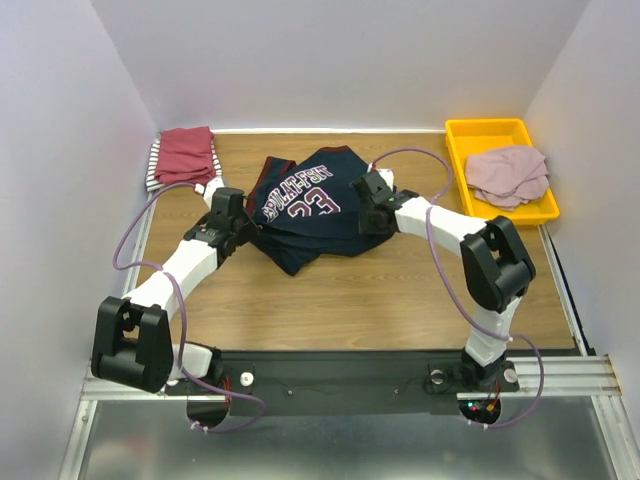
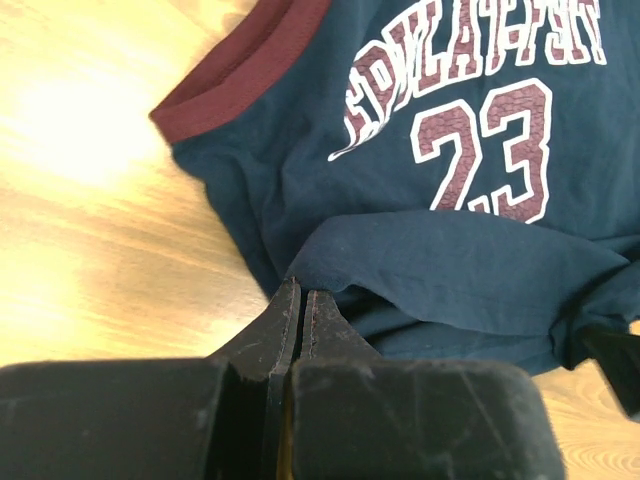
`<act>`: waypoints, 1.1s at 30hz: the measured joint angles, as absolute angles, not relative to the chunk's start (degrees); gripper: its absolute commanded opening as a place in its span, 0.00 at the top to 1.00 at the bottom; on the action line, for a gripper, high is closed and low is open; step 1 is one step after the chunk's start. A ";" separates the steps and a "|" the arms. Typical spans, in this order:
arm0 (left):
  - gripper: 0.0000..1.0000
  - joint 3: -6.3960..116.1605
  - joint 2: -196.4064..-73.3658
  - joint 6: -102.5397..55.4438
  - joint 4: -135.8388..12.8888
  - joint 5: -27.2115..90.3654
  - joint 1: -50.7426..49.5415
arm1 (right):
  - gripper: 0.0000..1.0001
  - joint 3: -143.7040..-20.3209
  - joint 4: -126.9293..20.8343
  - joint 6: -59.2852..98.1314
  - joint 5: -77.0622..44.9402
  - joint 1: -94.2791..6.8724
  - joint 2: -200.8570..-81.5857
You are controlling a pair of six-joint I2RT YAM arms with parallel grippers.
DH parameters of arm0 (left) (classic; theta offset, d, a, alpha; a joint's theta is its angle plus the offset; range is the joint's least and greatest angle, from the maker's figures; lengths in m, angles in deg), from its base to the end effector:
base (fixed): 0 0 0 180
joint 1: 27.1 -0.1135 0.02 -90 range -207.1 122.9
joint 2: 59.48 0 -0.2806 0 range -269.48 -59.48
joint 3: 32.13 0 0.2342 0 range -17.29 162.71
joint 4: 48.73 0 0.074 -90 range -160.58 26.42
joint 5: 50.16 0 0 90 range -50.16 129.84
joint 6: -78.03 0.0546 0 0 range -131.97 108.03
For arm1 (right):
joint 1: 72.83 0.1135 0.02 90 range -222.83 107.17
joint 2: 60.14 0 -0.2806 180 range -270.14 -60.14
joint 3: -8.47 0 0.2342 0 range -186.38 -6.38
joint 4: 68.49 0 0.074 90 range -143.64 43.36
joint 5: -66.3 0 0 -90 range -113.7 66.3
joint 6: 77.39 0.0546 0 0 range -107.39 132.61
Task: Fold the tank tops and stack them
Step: Flatten the tank top out
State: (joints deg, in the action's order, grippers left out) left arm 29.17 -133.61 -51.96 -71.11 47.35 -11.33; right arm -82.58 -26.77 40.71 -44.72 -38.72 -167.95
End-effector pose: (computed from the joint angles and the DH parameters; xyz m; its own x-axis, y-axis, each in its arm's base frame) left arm 0.2678 -0.0682 0.2575 -0.5322 -0.5118 -0.6744 -0.2289 0.8539 -0.4673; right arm 0.3384 0.2055 0.2066 -0.7960 -0.0081 -0.6052 0.0076 0.9997 -0.0235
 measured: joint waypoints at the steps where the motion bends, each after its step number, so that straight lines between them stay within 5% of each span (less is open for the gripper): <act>1: 1.00 29.15 -133.63 -51.87 -70.82 47.24 -11.33 | 0.52 -82.58 -26.59 40.68 -45.13 -39.01 -166.90; 12: 1.00 28.14 -133.80 -51.74 -69.10 46.30 -11.33 | 0.60 -80.97 -27.03 40.84 -49.48 -39.60 -153.17; 22: 1.00 27.79 -134.00 -51.63 -68.53 45.75 -11.33 | 0.60 -78.10 -27.14 41.14 -50.84 -39.77 -155.71; 33: 1.00 26.28 -134.00 -51.63 -67.63 44.88 -11.33 | 0.83 -71.76 -30.09 43.02 -49.24 -39.77 -160.91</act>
State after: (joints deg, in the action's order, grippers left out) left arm 26.28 -134.00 -51.63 -67.63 44.88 -11.33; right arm -71.76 -30.09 43.02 -49.24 -39.77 -160.91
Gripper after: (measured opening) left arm 0.041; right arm 0.218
